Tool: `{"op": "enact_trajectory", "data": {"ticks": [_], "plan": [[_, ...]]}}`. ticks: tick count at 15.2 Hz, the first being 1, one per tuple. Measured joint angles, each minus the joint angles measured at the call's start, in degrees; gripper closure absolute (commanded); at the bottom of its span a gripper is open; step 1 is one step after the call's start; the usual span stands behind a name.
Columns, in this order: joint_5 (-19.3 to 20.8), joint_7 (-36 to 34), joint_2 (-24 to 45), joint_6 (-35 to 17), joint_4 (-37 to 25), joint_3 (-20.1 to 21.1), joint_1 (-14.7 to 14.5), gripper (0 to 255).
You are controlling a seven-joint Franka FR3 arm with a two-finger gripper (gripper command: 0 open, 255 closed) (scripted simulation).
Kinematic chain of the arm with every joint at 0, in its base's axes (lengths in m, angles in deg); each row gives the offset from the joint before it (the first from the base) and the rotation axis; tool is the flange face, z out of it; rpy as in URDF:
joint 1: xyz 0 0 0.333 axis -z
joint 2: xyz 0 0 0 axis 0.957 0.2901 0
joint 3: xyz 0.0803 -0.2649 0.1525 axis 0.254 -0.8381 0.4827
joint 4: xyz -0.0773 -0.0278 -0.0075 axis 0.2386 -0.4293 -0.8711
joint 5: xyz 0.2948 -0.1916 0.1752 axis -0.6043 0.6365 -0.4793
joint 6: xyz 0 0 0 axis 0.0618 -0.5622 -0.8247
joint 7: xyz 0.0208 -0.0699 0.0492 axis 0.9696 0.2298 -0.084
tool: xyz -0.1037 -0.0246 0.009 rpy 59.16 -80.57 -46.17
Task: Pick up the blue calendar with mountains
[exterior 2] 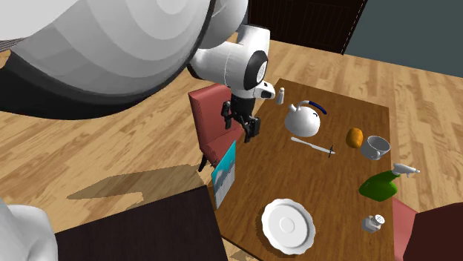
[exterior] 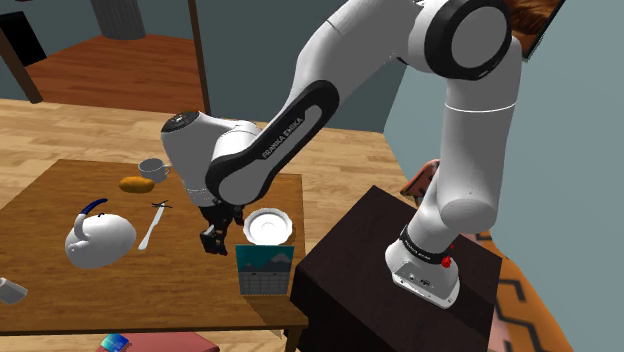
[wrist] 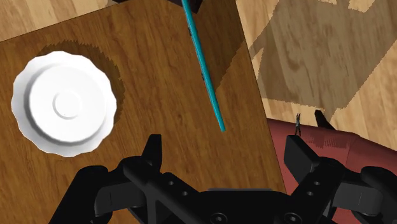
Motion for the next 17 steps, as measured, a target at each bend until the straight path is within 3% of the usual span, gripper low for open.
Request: {"op": "enact_trajectory", "data": {"ticks": [5,6,17], "plan": [[1.82,-1.20,3.10,-2.76,0.01,-0.97,-0.84,0],[1.97,-1.32,3.35,-3.00,0.02,-1.04,-0.93,255],[1.93,-1.34,3.25,-2.97,0.04,-0.99,-0.94,255]]}}
